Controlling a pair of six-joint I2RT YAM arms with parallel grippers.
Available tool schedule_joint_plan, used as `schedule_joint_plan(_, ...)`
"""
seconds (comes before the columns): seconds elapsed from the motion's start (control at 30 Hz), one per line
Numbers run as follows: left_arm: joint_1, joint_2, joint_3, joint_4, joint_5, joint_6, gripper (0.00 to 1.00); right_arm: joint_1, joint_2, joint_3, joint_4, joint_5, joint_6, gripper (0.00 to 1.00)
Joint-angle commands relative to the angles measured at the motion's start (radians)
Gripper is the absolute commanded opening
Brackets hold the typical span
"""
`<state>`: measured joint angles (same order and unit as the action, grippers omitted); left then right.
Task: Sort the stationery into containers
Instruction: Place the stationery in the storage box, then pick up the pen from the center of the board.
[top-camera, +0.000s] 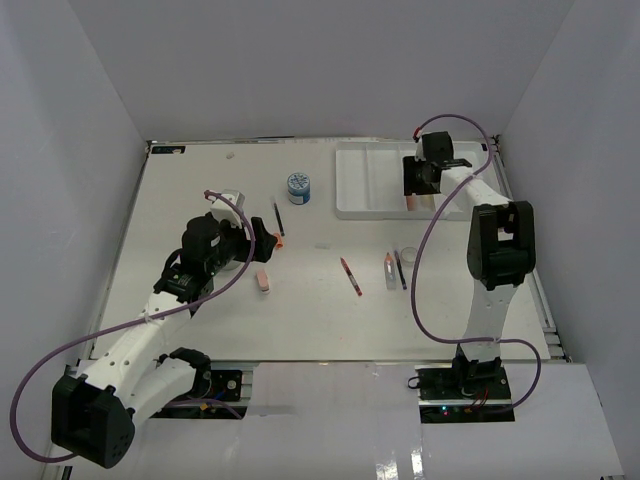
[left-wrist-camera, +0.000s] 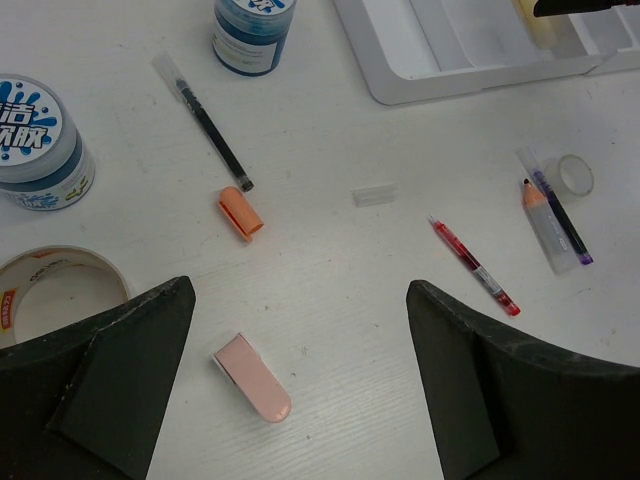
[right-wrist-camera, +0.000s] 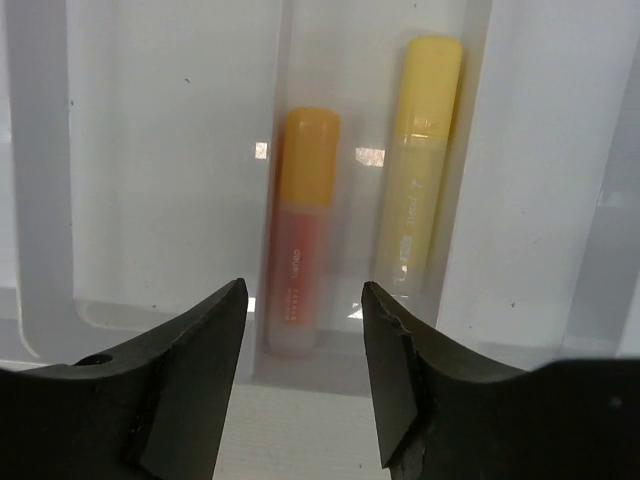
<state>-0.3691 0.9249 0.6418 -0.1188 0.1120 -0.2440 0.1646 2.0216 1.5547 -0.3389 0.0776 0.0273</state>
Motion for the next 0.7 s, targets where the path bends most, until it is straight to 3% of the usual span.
schedule_joint_plan(0.0, -0.002, -0.021, -0.004, 0.018, -0.006, 0.000, 0.98, -0.002, -0.033, 0.053, -0.031, -0.022, 0.002, 0.59)
schedule_joint_plan(0.13, -0.002, -0.021, -0.002, 0.016, -0.017, -0.005, 0.98, 0.003, -0.165, -0.011, -0.040, -0.052, 0.038, 0.70)
schedule_joint_plan(0.2, -0.002, -0.021, -0.001, 0.016, -0.020, -0.008, 0.98, 0.021, -0.216, -0.056, -0.037, -0.047, 0.059, 0.71)
schedule_joint_plan(0.33, -0.002, -0.020, -0.001, 0.007, -0.034, -0.020, 0.98, 0.084, -0.340, -0.186, -0.077, 0.020, 0.091, 0.82)
schedule_joint_plan(0.5, -0.002, -0.020, -0.001, 0.002, -0.046, -0.029, 0.98, 0.205, -0.454, -0.344, -0.100, 0.108, 0.151, 0.81)
schedule_joint_plan(0.67, -0.002, -0.020, -0.002, -0.004, -0.058, -0.032, 0.98, 0.297, -0.554, -0.537, -0.032, 0.100, 0.244, 0.77)
